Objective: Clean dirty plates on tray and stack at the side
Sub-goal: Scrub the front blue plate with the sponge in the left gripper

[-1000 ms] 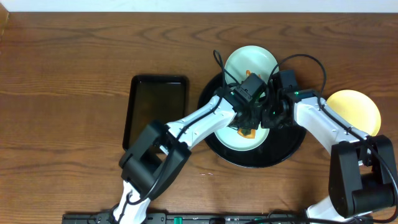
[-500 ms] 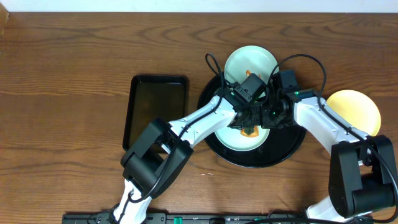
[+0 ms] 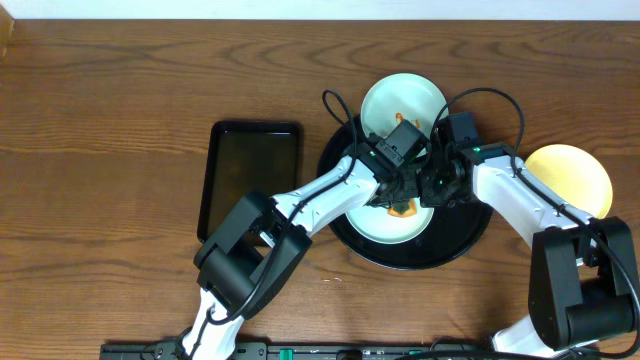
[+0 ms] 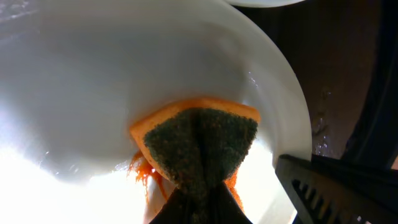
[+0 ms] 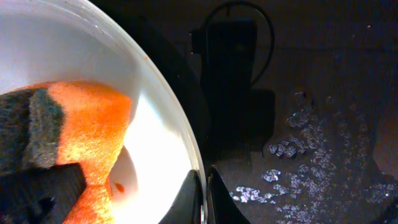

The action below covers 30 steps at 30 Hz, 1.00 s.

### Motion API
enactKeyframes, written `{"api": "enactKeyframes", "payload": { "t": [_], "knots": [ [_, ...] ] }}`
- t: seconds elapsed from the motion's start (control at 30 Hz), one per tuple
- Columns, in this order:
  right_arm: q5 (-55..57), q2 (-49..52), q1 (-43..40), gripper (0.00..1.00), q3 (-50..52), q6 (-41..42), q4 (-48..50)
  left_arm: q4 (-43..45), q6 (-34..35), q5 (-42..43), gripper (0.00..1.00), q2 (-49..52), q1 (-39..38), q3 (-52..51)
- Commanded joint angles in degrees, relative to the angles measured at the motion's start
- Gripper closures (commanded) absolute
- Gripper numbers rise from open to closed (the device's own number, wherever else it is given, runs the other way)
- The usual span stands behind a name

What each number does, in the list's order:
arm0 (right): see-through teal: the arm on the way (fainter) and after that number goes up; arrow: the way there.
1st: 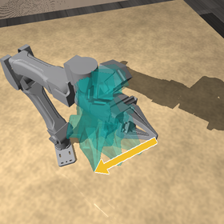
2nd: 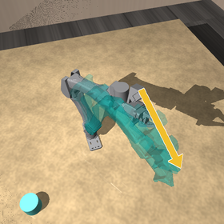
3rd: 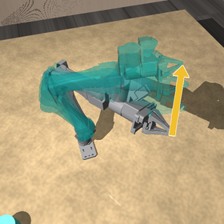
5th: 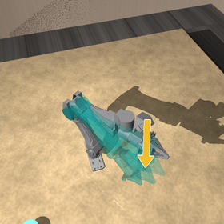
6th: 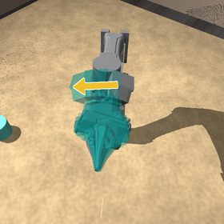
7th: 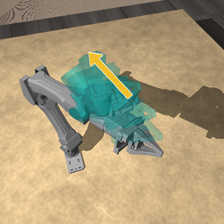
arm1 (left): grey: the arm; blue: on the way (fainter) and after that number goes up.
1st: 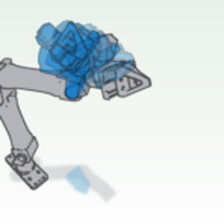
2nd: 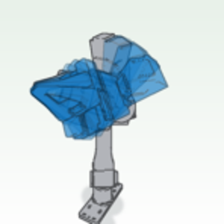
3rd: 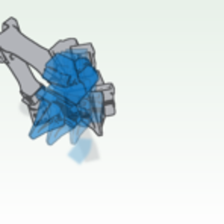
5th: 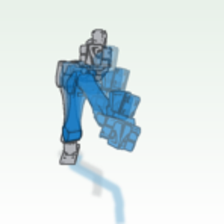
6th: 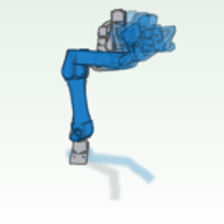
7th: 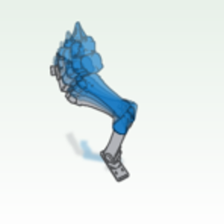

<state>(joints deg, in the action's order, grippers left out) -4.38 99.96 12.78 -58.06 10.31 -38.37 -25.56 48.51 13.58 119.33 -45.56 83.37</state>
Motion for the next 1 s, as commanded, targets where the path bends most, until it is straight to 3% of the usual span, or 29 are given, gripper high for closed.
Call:
{"api": "enactKeyframes", "payload": {
  "t": [0.0,0.47,0.8,0.97],
  "knots": [
    [1.33,0.55,-0.37,0.99,0.44,0.59,-0.26,0.68,3.32,-0.79,0.92,0.92,-0.55,-2.01],
    [1.36,0.57,-0.37,0.99,0.44,0.57,-0.90,2.58,6.25,-1.33,0.92,0.92,-5.40,-3.67],
    [1.36,0.57,-0.37,0.99,0.44,0.57,-0.90,-6.10,5.81,-17.44,0.92,0.92,-4.63,-3.67],
    [1.38,0.57,-0.37,0.99,0.44,0.57,-0.90,-6.60,2.47,-19.21,0.92,0.74,-1.95,-3.65]
  ]
}}
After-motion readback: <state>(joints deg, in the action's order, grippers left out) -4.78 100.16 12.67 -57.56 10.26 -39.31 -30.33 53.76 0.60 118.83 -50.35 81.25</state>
